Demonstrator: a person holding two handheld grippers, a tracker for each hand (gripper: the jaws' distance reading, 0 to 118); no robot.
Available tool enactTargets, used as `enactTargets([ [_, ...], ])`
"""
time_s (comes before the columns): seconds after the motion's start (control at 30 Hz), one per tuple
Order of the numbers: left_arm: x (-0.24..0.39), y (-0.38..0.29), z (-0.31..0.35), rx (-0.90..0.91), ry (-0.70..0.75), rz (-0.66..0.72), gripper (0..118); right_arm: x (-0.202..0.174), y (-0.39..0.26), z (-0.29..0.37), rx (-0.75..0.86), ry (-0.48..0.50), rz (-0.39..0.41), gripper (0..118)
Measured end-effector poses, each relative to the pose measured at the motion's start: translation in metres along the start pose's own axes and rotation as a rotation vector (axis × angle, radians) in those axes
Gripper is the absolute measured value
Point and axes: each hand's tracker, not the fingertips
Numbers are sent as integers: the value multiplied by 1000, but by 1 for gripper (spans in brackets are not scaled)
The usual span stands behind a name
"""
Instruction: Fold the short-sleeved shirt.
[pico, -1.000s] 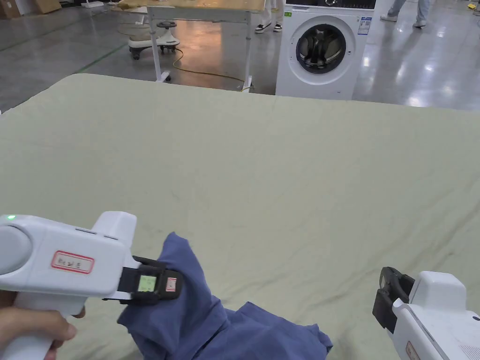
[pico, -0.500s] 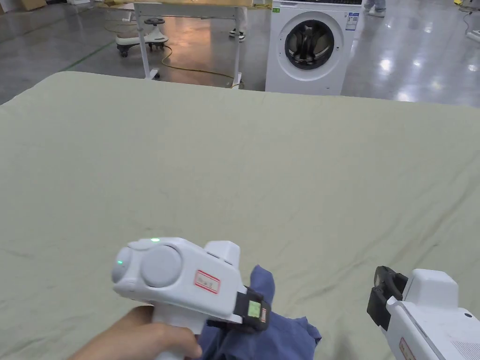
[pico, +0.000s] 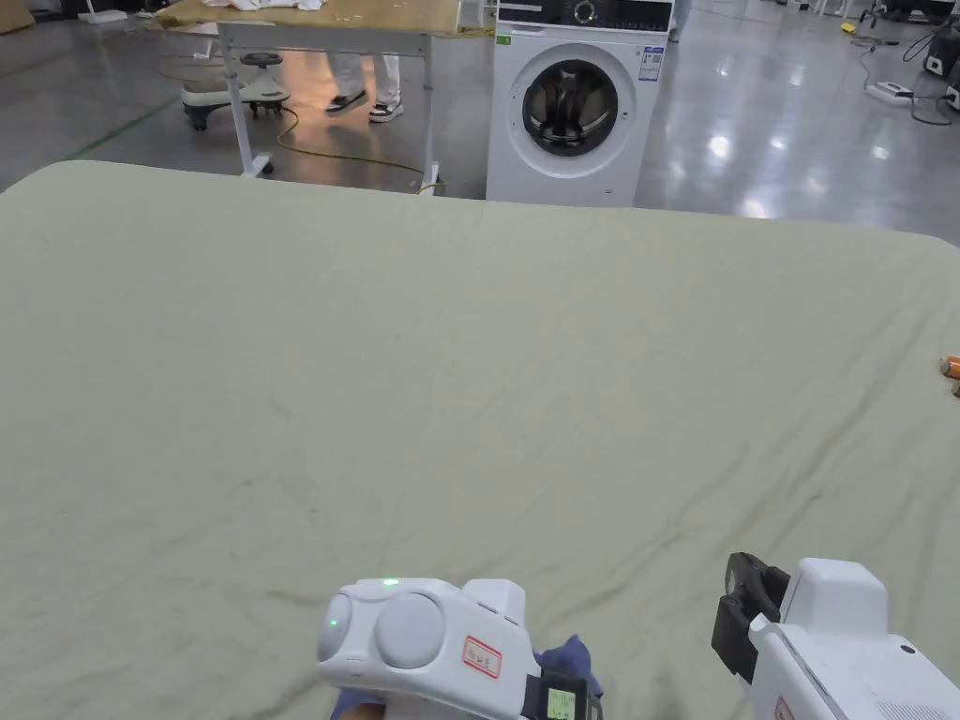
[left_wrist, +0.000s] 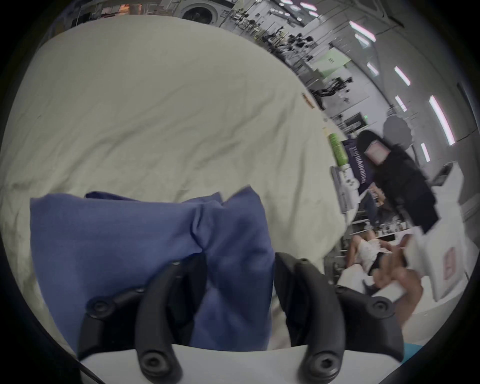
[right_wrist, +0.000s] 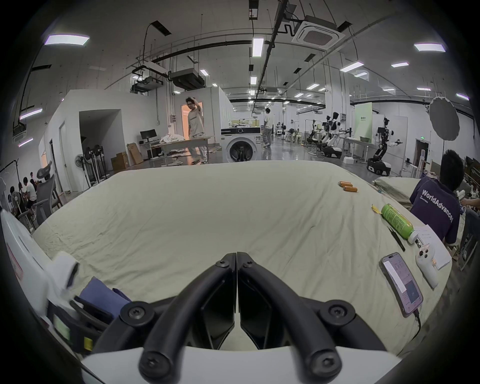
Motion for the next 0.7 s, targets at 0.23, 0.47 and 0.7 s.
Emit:
enactTargets([
  [0.23,-7,-8,15,93,-21,-48,26,4,-1,5,9,-6,-6,0],
  [0.47,-22,-37,-56,13,-40,-20,3,5,-8,5,-1,-9,-16,0],
  [0.7,-8,-44,-37,102,-39,-142,2,3,-5,5,13,-7,-15,0],
])
